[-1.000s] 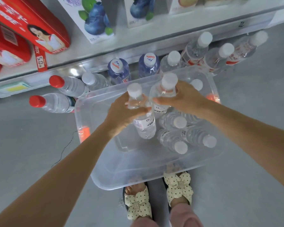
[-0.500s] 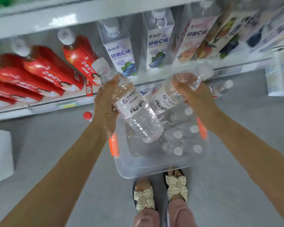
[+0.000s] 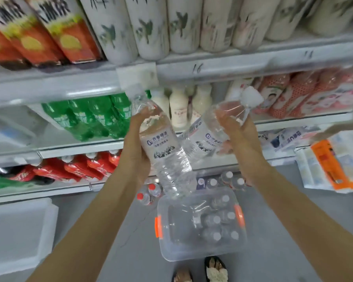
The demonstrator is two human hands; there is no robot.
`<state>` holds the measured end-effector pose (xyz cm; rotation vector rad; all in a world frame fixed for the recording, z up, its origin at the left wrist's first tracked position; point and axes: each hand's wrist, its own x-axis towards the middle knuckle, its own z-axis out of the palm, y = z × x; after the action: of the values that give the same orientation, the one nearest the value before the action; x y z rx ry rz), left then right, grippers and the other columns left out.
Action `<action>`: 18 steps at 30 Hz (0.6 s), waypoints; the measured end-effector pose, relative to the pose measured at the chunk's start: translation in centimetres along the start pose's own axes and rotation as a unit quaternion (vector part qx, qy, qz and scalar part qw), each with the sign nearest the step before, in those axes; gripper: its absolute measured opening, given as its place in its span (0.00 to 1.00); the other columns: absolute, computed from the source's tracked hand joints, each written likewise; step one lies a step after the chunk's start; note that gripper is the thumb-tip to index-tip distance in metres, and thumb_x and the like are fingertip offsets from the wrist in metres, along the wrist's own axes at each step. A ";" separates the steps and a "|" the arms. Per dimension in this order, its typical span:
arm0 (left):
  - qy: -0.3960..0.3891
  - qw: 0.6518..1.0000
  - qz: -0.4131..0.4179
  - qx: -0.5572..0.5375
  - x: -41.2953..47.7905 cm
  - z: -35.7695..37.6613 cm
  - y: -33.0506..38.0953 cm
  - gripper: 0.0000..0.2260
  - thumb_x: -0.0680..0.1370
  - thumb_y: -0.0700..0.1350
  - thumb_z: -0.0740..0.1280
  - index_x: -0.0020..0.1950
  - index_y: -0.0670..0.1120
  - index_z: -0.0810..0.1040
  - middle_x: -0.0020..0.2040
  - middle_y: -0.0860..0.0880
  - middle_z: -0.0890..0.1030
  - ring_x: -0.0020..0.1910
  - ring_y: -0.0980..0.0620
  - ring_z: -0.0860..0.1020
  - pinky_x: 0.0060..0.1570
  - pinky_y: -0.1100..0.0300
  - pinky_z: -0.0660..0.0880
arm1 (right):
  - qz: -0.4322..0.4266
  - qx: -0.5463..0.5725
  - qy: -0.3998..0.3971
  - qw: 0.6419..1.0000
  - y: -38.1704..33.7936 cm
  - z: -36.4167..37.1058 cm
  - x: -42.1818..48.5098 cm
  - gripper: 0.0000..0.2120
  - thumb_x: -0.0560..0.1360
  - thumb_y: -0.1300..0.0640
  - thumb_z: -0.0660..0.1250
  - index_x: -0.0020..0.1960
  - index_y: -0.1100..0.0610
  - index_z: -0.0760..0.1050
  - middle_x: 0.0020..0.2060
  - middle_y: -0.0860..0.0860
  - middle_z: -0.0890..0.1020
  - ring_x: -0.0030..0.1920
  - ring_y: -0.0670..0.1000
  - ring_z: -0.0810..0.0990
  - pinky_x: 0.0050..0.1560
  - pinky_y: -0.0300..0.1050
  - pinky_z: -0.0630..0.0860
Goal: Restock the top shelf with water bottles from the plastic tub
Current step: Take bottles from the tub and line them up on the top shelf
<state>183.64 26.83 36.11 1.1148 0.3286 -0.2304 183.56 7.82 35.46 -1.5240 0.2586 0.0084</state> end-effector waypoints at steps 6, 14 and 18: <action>-0.030 0.997 0.045 -0.052 -5.0 3.4 8.0 0.10 0.72 0.54 0.64 0.40 0.49 0.80 0.36 0.50 0.82 0.34 0.54 0.80 0.36 0.62 0.77 | 0.009 0.075 0.013 0.997 -9.0 1.6 -2.6 0.10 0.71 0.45 0.70 0.50 0.43 0.73 0.49 0.43 0.81 0.53 0.46 0.79 0.54 0.44 0.75; -0.068 0.993 0.094 -0.023 -10.4 7.5 15.7 0.10 0.72 0.54 0.64 0.44 0.49 0.80 0.38 0.50 0.83 0.37 0.53 0.81 0.41 0.58 0.77 | -0.018 0.084 -0.014 0.996 -17.6 2.5 -6.2 0.18 0.64 0.42 0.73 0.51 0.47 0.76 0.50 0.46 0.83 0.56 0.48 0.79 0.66 0.57 0.69; -0.083 0.986 0.139 0.040 -13.0 9.9 20.0 0.19 0.69 0.54 0.70 0.58 0.49 0.78 0.51 0.45 0.82 0.48 0.46 0.82 0.49 0.49 0.78 | -0.049 0.053 -0.061 0.996 -22.3 3.2 -7.6 0.17 0.69 0.46 0.72 0.55 0.50 0.74 0.51 0.46 0.80 0.50 0.39 0.79 0.54 0.39 0.71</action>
<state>179.85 26.59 61.62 1.1988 0.0131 -0.0883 180.38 10.97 58.79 -1.4242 0.0854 0.0095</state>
